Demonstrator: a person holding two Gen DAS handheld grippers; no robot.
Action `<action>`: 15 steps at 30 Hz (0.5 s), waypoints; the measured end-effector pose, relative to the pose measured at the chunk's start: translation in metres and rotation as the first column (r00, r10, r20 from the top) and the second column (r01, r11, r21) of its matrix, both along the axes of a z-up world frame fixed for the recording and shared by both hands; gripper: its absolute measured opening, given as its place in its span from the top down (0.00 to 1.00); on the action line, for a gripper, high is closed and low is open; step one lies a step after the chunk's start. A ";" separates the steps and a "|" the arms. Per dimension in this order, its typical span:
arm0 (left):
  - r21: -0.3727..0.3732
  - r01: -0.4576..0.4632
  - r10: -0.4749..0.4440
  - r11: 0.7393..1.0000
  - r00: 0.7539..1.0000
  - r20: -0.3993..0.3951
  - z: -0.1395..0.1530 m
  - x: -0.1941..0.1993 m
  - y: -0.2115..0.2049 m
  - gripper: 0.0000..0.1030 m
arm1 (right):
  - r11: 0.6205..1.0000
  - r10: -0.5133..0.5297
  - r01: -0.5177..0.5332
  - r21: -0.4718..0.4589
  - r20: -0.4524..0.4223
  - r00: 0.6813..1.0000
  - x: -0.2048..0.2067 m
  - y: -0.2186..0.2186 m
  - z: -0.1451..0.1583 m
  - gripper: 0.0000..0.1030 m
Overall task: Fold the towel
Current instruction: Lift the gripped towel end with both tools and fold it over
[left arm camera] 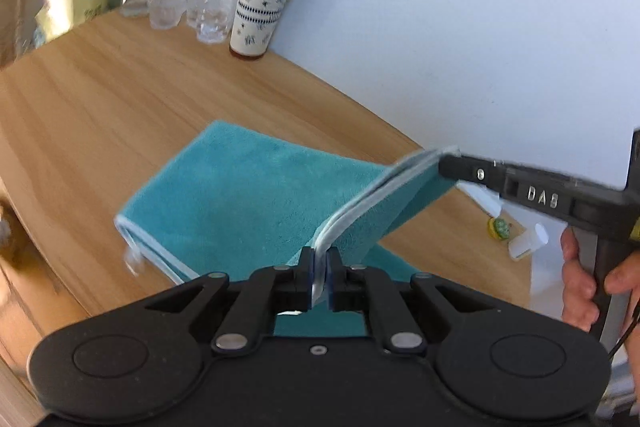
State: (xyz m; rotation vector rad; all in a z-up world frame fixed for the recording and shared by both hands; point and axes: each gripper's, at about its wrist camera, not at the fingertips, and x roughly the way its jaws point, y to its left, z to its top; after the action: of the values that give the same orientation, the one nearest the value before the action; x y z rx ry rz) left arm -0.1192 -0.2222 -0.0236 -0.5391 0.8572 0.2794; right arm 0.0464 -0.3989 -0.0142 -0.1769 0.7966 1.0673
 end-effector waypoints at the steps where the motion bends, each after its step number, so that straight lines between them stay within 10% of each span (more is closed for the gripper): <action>1: 0.003 -0.011 0.011 1.000 1.000 -0.002 -0.003 0.001 -0.013 0.95 | 1.000 0.006 -0.006 -0.004 -0.003 1.000 0.002 -0.006 -0.002 0.95; 15: 0.007 -0.013 0.014 1.000 0.997 -0.073 -0.049 0.003 -0.105 0.95 | 0.994 0.083 -0.087 -0.072 -0.057 0.995 0.021 -0.086 -0.068 0.94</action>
State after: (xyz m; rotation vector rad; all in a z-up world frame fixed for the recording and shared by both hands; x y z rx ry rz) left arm -0.1157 -0.3268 -0.0725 -0.5318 0.9234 0.3154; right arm 0.0670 -0.4851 -0.0827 -0.2481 0.8848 1.1271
